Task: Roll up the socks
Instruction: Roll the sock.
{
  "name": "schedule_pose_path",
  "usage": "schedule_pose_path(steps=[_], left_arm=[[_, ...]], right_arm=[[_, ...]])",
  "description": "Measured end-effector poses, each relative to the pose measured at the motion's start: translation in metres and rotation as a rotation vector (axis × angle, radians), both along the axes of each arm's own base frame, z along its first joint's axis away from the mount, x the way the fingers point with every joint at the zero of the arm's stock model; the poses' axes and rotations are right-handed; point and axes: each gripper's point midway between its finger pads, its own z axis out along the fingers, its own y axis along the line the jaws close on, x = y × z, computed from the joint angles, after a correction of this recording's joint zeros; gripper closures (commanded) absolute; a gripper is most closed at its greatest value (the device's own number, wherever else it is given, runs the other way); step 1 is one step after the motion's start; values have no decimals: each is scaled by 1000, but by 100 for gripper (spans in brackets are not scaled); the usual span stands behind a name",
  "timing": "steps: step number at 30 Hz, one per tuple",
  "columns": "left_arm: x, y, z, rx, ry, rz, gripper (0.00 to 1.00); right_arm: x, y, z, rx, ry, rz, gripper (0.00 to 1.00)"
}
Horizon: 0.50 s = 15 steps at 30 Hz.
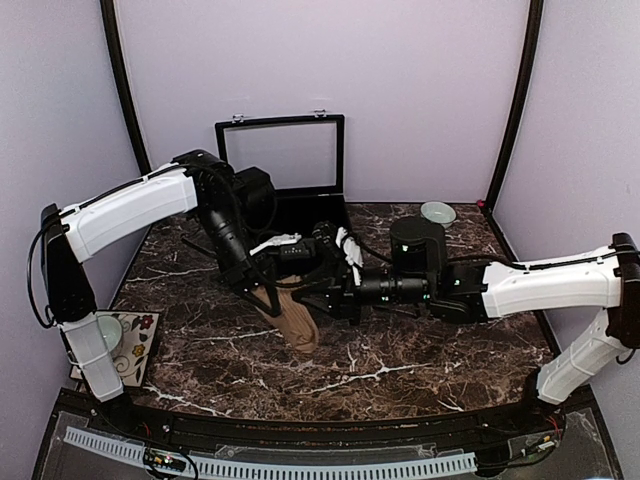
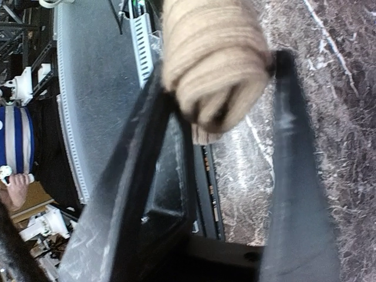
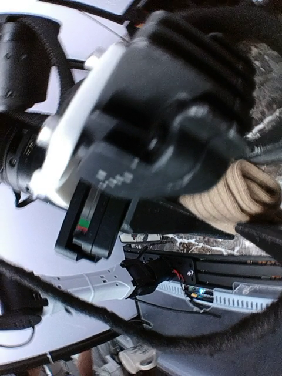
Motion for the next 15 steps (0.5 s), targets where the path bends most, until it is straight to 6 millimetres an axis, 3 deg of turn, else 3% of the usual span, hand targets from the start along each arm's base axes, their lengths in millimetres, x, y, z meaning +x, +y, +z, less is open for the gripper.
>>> schedule_pose_path(steps=[2, 4, 6, 15], left_arm=[[6, 0, -4, 12, -38, 3, 98], [13, 0, -7, 21, -81, 8, 85], [20, 0, -10, 32, -129, 19, 76], [44, -2, -7, 61, -296, 89, 64]], right_arm=[[1, 0, 2, 9, 22, 3, 95], [1, -1, 2, 13, 40, 6, 100], [3, -1, 0, 16, 69, 4, 100], [16, 5, -4, 46, 160, -60, 100]])
